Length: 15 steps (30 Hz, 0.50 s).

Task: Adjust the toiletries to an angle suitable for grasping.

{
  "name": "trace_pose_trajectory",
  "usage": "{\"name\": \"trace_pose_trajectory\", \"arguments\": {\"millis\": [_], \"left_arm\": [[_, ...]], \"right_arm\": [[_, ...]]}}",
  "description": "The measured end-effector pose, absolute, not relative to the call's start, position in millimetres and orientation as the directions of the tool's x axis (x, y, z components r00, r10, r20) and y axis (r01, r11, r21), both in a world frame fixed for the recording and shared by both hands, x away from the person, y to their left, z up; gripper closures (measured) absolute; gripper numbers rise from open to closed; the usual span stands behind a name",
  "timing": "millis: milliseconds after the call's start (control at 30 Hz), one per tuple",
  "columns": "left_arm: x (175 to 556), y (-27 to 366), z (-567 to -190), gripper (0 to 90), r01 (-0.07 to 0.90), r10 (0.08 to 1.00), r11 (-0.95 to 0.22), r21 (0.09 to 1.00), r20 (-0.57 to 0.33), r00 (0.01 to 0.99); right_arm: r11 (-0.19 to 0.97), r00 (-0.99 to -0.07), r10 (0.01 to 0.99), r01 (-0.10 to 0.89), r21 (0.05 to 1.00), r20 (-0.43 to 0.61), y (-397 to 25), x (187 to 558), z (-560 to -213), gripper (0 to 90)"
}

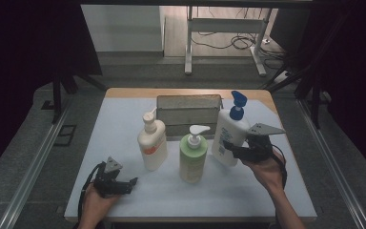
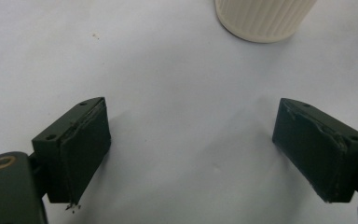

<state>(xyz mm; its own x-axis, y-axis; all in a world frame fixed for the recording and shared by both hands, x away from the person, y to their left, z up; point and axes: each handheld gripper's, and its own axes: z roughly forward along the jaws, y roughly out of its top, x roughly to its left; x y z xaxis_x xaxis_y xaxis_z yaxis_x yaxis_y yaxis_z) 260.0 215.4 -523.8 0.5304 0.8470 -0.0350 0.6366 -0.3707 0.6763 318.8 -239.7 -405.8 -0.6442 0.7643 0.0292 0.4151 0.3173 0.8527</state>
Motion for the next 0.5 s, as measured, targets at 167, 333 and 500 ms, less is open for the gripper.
{"name": "trace_pose_trajectory", "arguments": {"millis": [167,333,500], "left_arm": [[260.0,215.4,-523.8,10.8,0.637,0.847,-0.371,0.676,-0.035,0.531],[260.0,215.4,-523.8,10.8,0.637,0.847,-0.370,0.676,-0.036,0.531],[260.0,215.5,-523.8,10.8,0.637,0.847,-0.371,0.676,-0.036,0.531]], "right_arm": [[0.308,-0.639,0.769,0.409,0.859,0.028,-233.5,322.3,-396.5,41.9],[0.305,-0.638,0.770,0.399,0.865,0.023,-228.3,326.3,-385.1,42.0],[0.296,-0.633,0.774,0.396,0.869,0.025,-223.7,334.3,-375.6,42.1]]}}
